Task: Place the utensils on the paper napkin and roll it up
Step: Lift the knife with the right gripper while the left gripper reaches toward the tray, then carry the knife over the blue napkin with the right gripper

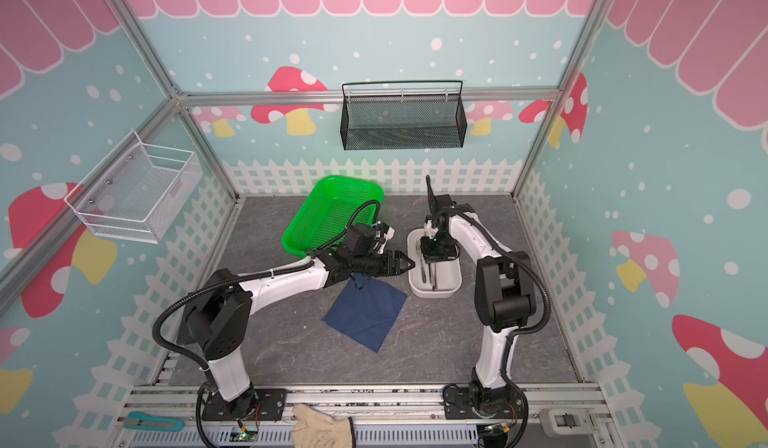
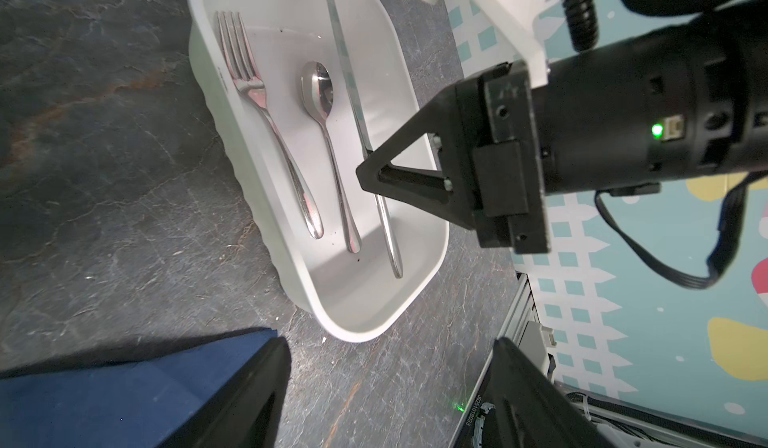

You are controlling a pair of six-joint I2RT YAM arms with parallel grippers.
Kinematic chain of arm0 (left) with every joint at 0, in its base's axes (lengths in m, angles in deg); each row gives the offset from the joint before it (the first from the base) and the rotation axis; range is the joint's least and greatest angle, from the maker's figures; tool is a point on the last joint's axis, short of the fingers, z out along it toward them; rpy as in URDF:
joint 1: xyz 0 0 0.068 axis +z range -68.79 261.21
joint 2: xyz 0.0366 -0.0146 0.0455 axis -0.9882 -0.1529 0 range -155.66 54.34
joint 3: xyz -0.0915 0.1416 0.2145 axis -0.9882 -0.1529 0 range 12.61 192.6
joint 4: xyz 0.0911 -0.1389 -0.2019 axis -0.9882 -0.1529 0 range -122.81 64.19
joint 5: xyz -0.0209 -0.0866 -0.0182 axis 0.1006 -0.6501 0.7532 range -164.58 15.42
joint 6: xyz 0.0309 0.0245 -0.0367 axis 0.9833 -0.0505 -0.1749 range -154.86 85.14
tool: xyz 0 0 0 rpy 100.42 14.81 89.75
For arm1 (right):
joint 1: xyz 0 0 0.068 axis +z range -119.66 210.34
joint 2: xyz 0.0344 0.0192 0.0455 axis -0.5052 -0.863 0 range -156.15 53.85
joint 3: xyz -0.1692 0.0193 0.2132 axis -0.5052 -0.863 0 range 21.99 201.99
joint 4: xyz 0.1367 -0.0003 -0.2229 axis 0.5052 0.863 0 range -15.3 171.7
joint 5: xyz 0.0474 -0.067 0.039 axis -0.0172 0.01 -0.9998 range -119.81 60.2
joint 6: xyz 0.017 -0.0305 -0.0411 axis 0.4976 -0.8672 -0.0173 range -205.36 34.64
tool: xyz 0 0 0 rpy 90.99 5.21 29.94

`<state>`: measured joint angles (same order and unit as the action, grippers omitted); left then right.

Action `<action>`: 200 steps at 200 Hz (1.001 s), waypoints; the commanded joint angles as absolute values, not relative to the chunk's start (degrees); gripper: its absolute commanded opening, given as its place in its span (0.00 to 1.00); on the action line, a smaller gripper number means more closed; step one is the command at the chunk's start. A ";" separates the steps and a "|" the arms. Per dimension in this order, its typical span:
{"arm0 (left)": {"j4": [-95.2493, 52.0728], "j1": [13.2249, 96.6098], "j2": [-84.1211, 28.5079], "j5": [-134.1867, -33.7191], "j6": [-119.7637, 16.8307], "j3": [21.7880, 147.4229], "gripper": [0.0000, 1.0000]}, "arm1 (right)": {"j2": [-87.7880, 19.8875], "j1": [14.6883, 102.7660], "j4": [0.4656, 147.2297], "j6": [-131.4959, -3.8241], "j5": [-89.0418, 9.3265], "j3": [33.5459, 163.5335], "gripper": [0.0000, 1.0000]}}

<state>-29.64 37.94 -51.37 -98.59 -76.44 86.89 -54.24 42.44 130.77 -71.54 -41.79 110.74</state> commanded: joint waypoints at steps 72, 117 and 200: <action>-32.54 38.83 -41.38 -93.45 -74.21 80.55 0.78 | -45.34 48.96 131.21 -66.91 -46.04 106.79 0.14; -33.84 41.81 -32.74 -91.46 -73.17 71.82 0.78 | -46.67 57.08 129.13 -59.49 -45.97 107.30 0.14; -32.73 49.15 -16.30 -90.67 -73.82 54.33 0.78 | -51.19 68.27 120.25 -49.12 -47.36 103.55 0.14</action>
